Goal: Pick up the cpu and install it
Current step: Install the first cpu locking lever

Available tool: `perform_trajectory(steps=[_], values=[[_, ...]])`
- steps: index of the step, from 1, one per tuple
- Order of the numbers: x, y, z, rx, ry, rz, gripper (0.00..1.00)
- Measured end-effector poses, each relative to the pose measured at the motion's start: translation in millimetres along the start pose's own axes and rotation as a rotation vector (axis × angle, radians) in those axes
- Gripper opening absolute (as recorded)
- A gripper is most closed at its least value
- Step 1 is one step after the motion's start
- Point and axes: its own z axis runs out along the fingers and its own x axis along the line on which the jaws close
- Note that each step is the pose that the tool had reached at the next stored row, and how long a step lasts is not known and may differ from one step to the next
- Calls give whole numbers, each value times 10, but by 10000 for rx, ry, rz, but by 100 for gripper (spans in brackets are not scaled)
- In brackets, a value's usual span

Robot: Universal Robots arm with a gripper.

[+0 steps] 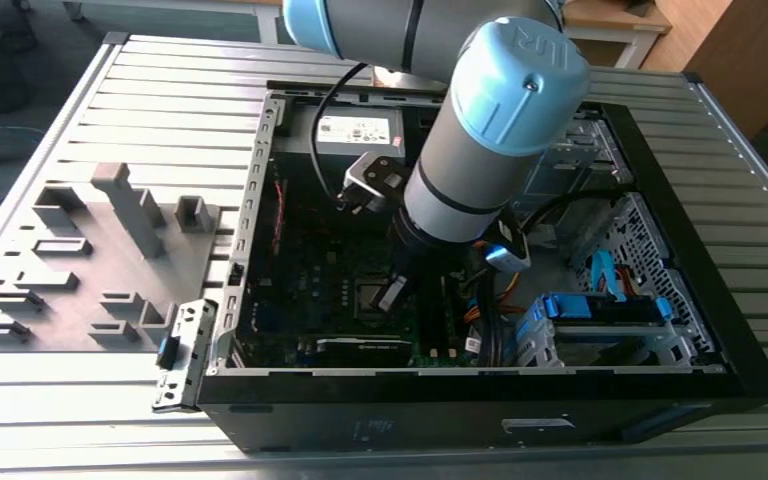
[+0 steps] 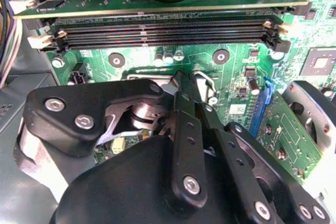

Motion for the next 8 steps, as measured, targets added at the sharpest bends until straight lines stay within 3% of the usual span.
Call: perform_trajectory(steps=[8], values=[[-14,-62,-4,-107,-47,-13,11]])
